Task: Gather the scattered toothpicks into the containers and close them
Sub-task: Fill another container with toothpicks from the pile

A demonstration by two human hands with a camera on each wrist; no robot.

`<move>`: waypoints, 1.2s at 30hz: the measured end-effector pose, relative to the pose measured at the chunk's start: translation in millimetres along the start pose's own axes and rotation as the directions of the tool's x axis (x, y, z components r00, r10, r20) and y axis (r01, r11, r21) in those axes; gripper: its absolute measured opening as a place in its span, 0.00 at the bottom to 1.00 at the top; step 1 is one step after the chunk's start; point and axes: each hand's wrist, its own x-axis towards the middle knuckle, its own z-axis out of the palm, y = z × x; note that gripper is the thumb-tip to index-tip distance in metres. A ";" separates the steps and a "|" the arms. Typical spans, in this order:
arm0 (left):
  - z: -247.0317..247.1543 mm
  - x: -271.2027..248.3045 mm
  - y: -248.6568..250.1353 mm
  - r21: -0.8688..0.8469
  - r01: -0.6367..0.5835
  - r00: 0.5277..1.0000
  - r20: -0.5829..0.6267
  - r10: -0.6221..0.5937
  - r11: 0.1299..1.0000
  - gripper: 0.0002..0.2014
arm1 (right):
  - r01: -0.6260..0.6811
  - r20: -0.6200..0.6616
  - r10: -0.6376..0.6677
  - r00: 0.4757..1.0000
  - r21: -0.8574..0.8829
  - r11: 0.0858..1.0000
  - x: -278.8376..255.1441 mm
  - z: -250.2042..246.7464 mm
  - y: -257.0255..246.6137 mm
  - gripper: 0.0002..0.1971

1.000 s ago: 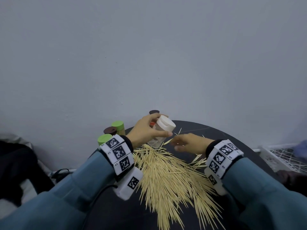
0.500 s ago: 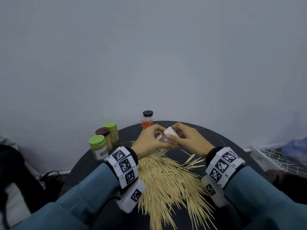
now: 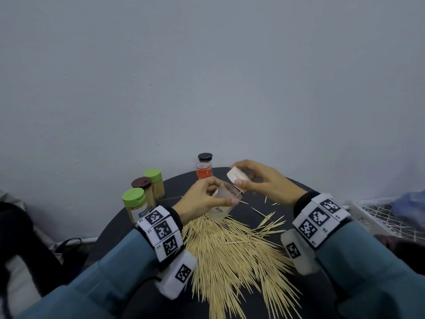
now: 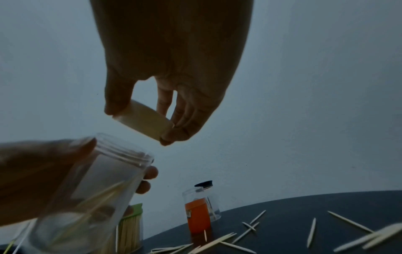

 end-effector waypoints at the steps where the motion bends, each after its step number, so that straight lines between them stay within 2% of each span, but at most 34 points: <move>1: -0.9 -0.5 -0.5 -0.018 -0.009 1.000 -0.002 0.009 1.000 0.24 | -0.008 -0.006 0.008 1.000 0.003 1.000 0.4 -1.2 1.1 0.18; 6: 0.1 -0.7 -0.3 -0.066 -0.064 0.998 0.011 0.065 0.996 0.28 | -0.132 -0.067 0.126 0.990 -0.092 0.987 -4.0 -6.4 9.4 0.22; 8: 2.4 -0.1 -1.5 -0.087 -0.074 0.997 0.018 0.076 0.993 0.30 | -0.235 -0.054 0.228 0.972 -0.251 0.939 -8.1 -13.9 16.4 0.25; 11: 5.5 1.9 -5.4 -0.064 -0.094 0.994 0.045 0.097 0.993 0.31 | -0.349 0.011 0.439 0.898 -0.589 0.729 -19.2 -26.6 32.4 0.25; 14: 9.0 2.9 -7.3 -0.037 -0.106 0.992 0.062 0.108 0.994 0.30 | -0.393 0.049 0.633 0.772 -0.746 0.538 -32.7 -36.7 41.0 0.26; 16: 11.4 3.9 -7.9 -0.044 -0.104 0.991 0.074 0.107 0.994 0.30 | -0.373 0.070 0.691 0.719 -0.801 0.469 -38.7 -41.2 44.4 0.27; 20: 12.1 2.7 -7.0 -0.035 -0.101 0.990 0.092 0.103 0.994 0.30 | -0.353 0.054 0.730 0.681 -0.850 0.391 -44.2 -39.6 46.2 0.30; 22: 11.3 2.3 -6.1 -0.043 -0.101 0.990 0.092 0.104 0.994 0.30 | -0.308 0.064 0.697 0.714 -0.865 0.395 -43.9 -34.4 43.7 0.34; 24: 9.9 1.9 -5.0 -0.053 -0.101 0.991 0.081 0.105 0.994 0.30 | -0.253 0.138 0.629 0.765 -0.834 0.490 -39.6 -27.5 40.8 0.37; 25: 9.0 1.9 -4.6 -0.057 -0.102 0.991 0.077 0.106 0.993 0.29 | -0.222 0.188 0.605 0.774 -0.814 0.537 -36.6 -23.0 39.9 0.38; 27: 7.6 1.2 -4.9 -0.059 -0.104 0.991 0.075 0.108 0.993 0.29 | -0.184 0.250 0.604 0.757 -0.805 0.565 -31.1 -12.8 38.0 0.39; 32: 0.8 -0.7 -4.7 -0.049 -0.119 0.990 0.072 0.122 0.992 0.31 | -0.151 0.256 0.665 0.702 -0.859 0.489 -18.9 0.7 35.1 0.37; 36: -5.9 -0.1 -4.9 -0.030 -0.118 0.991 0.063 0.119 0.993 0.31 | -0.159 0.257 0.634 0.729 -0.838 0.523 -12.9 4.0 35.9 0.31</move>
